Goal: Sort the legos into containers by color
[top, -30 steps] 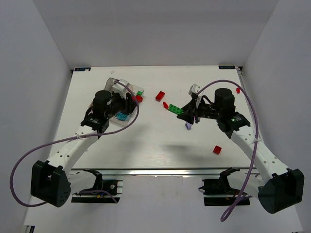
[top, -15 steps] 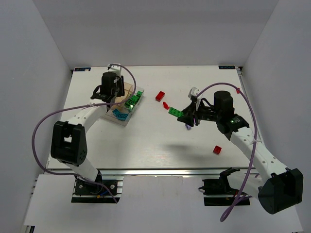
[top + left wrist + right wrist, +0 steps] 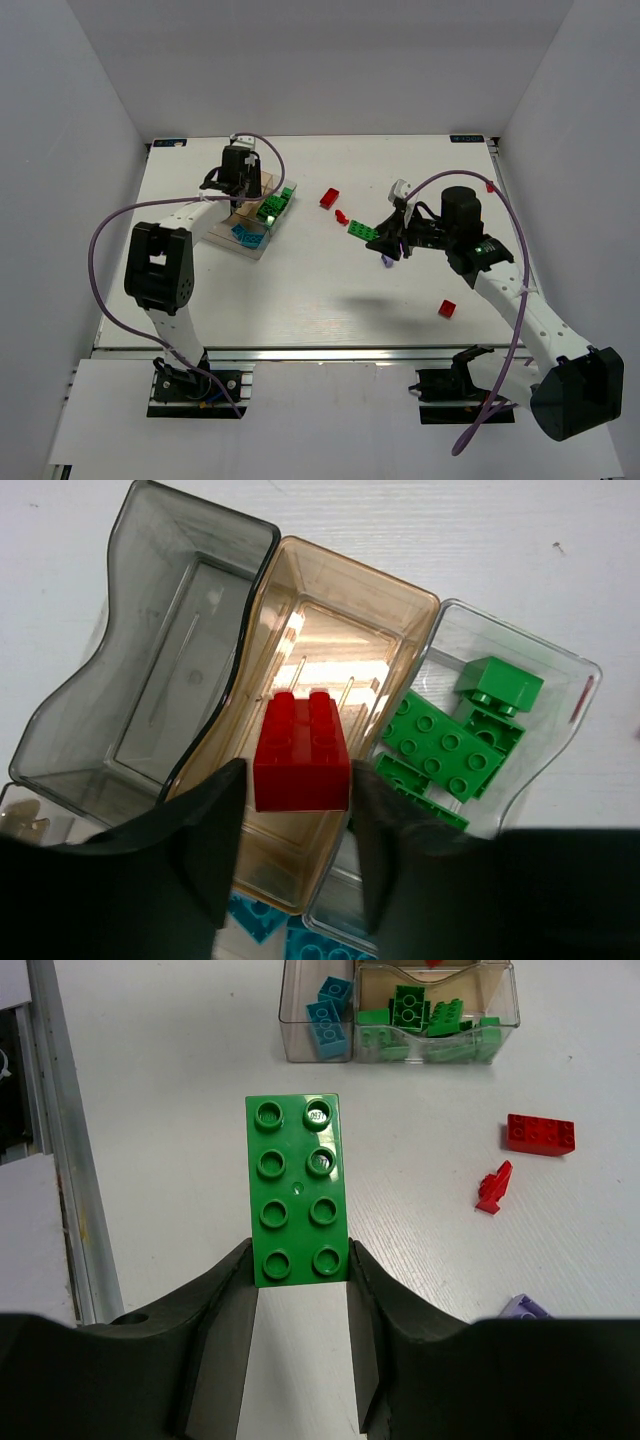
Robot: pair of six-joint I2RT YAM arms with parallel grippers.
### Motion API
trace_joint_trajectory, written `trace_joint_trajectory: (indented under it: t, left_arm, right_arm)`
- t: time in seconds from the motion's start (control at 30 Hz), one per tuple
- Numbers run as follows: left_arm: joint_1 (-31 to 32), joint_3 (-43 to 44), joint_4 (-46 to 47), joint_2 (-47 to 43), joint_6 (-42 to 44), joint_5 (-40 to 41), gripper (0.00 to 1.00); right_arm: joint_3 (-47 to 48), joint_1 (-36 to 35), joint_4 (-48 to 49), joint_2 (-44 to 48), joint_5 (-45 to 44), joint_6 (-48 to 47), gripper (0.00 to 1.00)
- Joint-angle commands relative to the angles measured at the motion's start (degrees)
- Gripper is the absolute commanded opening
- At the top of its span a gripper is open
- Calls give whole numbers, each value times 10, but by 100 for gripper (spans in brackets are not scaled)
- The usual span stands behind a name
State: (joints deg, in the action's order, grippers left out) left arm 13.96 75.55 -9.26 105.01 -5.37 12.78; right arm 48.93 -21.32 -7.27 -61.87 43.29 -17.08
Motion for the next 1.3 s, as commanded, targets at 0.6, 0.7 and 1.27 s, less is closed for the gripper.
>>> trace_joint_trajectory:
  t: [0.6, 0.7, 1.27]
  left_arm:
    - [-5, -174, 44, -324, -73, -94, 61]
    - [4, -228, 58, -436, -67, -80, 60]
    - [5, -326, 88, -606, -60, -76, 66]
  right_arm:
    - [213, -127, -22, -262, -158, -92, 0]
    - [317, -147, -40, -363, -196, -99, 0]
    - [701, -190, -68, -705, -322, -83, 0]
